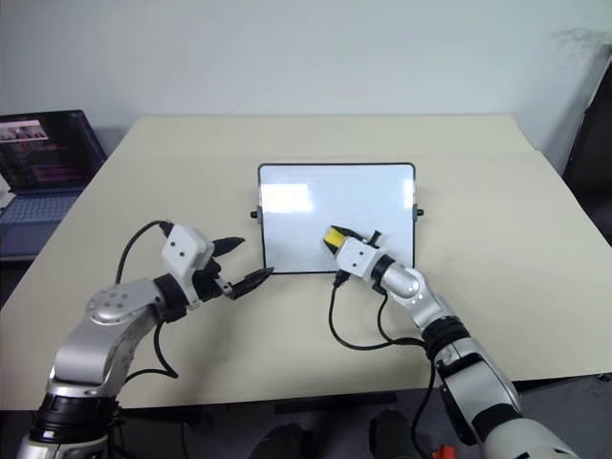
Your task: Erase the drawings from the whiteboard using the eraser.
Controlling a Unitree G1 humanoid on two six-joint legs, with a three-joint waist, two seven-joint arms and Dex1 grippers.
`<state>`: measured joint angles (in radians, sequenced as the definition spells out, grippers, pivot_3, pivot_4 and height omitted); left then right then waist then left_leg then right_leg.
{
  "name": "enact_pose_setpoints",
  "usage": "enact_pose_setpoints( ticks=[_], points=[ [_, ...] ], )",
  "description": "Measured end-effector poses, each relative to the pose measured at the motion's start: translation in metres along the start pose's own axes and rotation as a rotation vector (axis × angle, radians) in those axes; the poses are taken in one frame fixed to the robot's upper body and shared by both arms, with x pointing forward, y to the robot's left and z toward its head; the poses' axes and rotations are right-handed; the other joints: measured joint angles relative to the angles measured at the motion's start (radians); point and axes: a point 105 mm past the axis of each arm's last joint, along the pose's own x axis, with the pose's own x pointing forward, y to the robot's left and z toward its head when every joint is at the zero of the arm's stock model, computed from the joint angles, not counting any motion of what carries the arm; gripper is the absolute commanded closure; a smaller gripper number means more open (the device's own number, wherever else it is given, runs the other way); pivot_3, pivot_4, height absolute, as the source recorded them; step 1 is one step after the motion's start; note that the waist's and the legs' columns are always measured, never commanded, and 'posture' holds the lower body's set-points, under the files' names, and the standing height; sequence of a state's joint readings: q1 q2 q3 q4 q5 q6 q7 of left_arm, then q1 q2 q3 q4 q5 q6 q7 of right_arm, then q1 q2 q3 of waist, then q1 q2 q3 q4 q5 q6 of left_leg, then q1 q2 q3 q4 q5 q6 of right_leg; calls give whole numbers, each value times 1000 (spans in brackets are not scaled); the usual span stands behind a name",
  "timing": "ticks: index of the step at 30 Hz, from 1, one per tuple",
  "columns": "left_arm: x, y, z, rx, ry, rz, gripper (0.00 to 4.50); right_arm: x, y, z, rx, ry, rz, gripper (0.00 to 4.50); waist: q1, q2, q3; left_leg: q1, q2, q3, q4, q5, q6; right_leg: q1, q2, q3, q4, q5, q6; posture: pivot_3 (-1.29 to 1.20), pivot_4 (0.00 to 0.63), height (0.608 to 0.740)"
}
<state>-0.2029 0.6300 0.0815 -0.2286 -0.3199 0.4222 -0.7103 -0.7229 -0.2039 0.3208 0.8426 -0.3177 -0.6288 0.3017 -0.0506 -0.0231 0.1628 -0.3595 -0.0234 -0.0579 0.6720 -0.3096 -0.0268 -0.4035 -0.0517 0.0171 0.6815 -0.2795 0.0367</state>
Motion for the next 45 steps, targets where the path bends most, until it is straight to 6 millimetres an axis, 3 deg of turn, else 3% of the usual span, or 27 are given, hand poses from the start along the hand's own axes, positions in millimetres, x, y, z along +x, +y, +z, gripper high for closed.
enact_pose_setpoints(
  ticks=[8, 19, 21, 24, 27, 30, 37, 45],
  points=[
    [0, 1, 1, 6, -7, 3, 0, -2, 14, -9, -8, 25, 56, 3382, -4, 0, 0, 17, 0, -2, -2, -1, 1, 18, 0, 0, -2, 1, 0, 0, 150, 740],
    [-2, 2, -4, -1, 6, 12, 0, -19, 18, 1, -50, -49, 117, 3382, -2, 1, 1, 12, 0, -4, -2, -1, 1, 14, 0, 0, -4, 1, 0, 0, 150, 740],
    [-3, 2, -7, -7, 13, 13, 0, -17, 12, 16, -50, -107, 94, 3383, -5, 1, 2, 12, 0, -4, -4, -1, 1, 13, 0, 1, -5, 0, 1, 0, 150, 740],
    [-3, 2, -8, -8, 14, 12, 0, -11, -15, 35, -50, -164, 7, 3383, -6, 1, 2, 12, 0, -4, -7, -1, 1, 13, 0, 0, -7, 0, 0, 0, 150, 740],
    [-4, 1, -10, -11, 19, 9, 0, 0, -37, 42, -64, -153, -54, 3383, -5, 1, 2, 12, 0, -4, -8, -1, 1, 13, 0, 0, -8, 0, 0, 0, 150, 740],
    [-4, 0, -10, -11, 22, 4, 0, 15, -43, 41, -62, -110, -76, 3383, -4, 1, 2, 12, 0, -4, -8, -1, 1, 13, 0, 0, -9, 0, 0, 0, 150, 740],
    [-5, -1, -12, -14, 26, 0, 0, 31, -12, 25, -28, -28, 5, 3383, -5, 2, 2, 10, 0, -4, -10, 0, 0, 11, 0, 0, -12, 0, 0, 0, 150, 740],
    [-5, -2, -11, -15, 24, 7, 0, 25, 7, 19, -49, -26, 85, 3383, -5, 1, 2, 12, 0, -4, -9, -1, 0, 13, 0, 0, -11, 0, 0, 0, 150, 740]
  ],
)
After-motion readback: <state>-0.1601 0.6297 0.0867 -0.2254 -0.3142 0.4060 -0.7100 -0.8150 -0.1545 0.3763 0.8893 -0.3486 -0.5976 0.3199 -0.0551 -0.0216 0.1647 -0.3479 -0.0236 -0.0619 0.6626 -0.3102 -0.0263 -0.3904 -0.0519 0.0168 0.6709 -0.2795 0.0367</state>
